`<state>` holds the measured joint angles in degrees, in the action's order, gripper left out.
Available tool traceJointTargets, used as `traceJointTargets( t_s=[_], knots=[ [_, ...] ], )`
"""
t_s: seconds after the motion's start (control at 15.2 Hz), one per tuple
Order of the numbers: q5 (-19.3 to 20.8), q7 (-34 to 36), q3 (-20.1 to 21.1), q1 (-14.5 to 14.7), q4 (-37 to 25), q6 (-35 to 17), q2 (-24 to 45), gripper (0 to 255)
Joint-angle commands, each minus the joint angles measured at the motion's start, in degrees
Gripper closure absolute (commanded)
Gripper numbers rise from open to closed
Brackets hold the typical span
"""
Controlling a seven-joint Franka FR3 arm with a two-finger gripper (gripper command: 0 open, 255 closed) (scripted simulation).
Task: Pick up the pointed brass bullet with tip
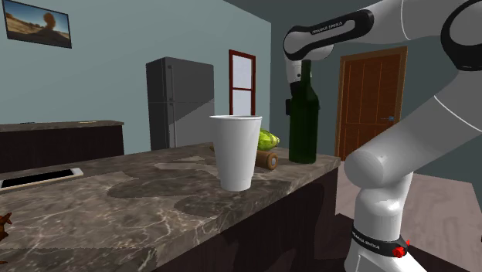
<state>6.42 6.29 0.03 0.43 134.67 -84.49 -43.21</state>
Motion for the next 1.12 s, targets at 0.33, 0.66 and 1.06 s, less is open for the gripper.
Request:
traceJointTargets(
  t_s=[0.33, 0.66, 1.06],
  knots=[
    [-5.64, 0.94, 2.94, 3.97, 2.20, -4.89, 1.05, 0],
    [-12.34, 0.13, 8.14, 5.21, 3.42, -9.86, 2.59, 0],
    [-22.64, -3.63, 18.58, 1.52, 3.33, -14.78, 4.07, 0]
  ],
)
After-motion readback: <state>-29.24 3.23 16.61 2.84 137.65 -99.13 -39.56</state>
